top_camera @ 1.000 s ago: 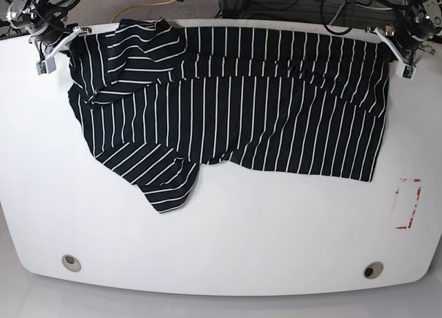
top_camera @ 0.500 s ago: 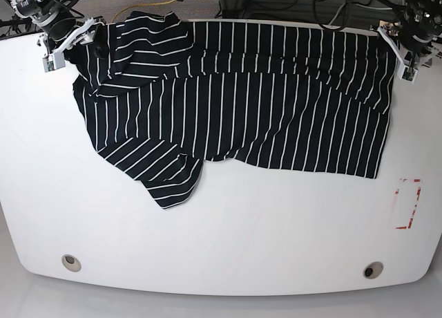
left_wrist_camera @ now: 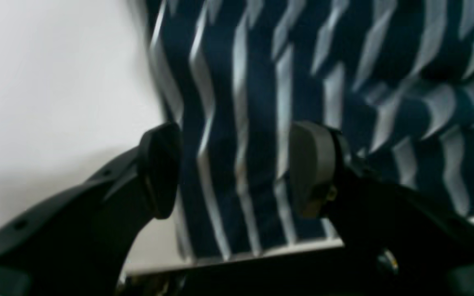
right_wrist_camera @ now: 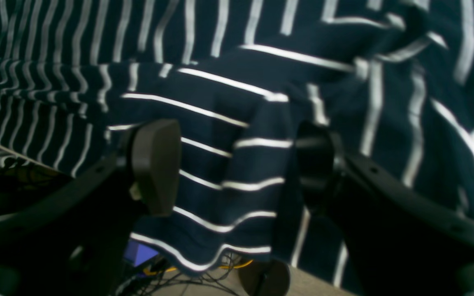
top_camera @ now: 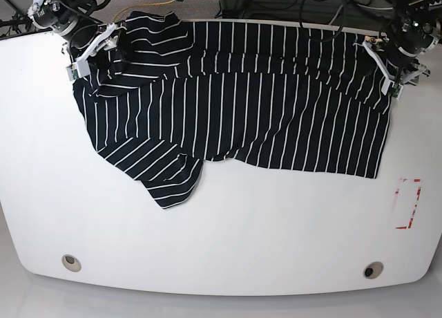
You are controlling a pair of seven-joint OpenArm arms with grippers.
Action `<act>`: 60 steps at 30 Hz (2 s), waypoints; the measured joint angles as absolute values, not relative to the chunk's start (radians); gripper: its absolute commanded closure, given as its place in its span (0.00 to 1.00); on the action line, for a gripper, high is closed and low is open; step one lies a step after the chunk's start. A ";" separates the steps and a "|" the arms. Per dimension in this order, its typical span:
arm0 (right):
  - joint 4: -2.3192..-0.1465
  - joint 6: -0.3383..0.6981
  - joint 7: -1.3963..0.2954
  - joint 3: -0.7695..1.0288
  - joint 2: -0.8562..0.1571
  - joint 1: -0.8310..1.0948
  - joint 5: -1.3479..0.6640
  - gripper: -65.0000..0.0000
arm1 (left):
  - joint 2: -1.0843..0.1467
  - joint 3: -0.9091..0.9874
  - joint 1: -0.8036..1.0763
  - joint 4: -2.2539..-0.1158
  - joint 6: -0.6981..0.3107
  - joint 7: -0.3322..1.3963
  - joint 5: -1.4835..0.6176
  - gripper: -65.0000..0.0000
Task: Fold the T-shirt properly
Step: 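Hold the shirt edge with both grippers and tug it back taut, then reach both grippers forward to the shirt's hem corners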
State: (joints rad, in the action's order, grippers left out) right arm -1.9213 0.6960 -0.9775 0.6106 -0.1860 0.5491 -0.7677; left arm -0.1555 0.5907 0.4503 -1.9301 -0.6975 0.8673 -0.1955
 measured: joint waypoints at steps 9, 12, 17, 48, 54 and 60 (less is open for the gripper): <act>-1.916 0.696 -0.977 0.600 -0.147 0.487 -0.548 0.35 | -0.154 0.519 0.425 -1.910 -0.698 0.872 -0.181 0.41; -1.906 0.696 -0.977 0.601 -0.133 0.465 -0.519 0.45 | -0.152 0.506 0.422 -1.910 -0.698 0.871 -0.192 0.41; -1.851 0.696 -0.972 0.601 -0.116 0.441 -0.492 0.83 | -0.155 0.509 0.411 -1.895 -0.700 0.871 -0.184 0.41; -1.837 0.701 -0.976 0.833 -0.144 0.448 -0.497 0.55 | -0.190 0.518 0.404 -1.690 -0.701 0.739 -0.221 0.41; -1.846 0.689 -1.010 0.908 -0.163 0.426 -0.477 0.54 | -0.189 0.518 0.405 -1.695 -0.700 0.743 -0.219 0.41; -1.905 0.696 -1.034 0.902 -0.150 0.393 -0.578 0.54 | -0.157 0.598 0.419 -1.795 -0.703 0.785 -0.197 0.41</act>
